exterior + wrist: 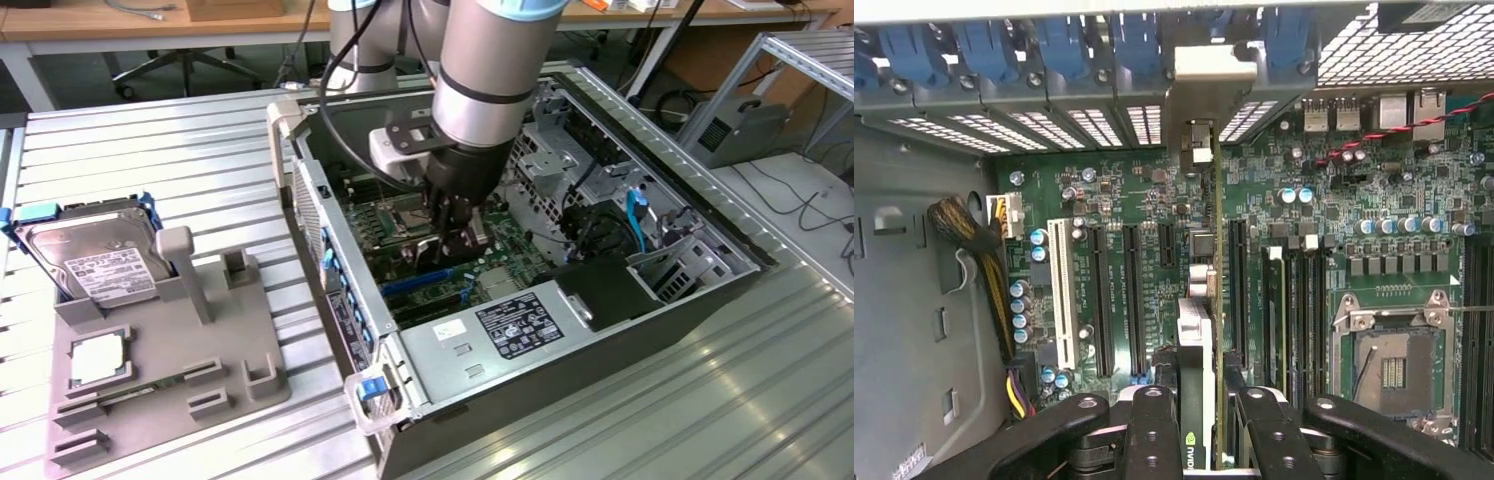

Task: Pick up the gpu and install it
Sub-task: 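Insert the gpu into the slot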

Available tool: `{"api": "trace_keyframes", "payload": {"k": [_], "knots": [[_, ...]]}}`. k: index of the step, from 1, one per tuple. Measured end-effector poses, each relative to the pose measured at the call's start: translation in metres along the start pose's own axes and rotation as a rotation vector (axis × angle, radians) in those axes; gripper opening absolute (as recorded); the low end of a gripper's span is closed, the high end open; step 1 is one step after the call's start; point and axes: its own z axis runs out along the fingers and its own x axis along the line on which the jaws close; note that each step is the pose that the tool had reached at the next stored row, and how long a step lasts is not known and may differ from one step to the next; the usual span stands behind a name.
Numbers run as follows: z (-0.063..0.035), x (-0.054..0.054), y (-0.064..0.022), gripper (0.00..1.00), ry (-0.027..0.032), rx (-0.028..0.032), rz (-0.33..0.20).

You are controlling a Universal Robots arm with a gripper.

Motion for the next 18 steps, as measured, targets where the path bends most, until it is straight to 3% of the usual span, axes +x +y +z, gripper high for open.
{"api": "trace_keyframes", "payload": {"k": [18], "knots": [[0.0079, 0.0003, 0.0049, 0.27, -0.0001, -0.0007, 0.000]]}}
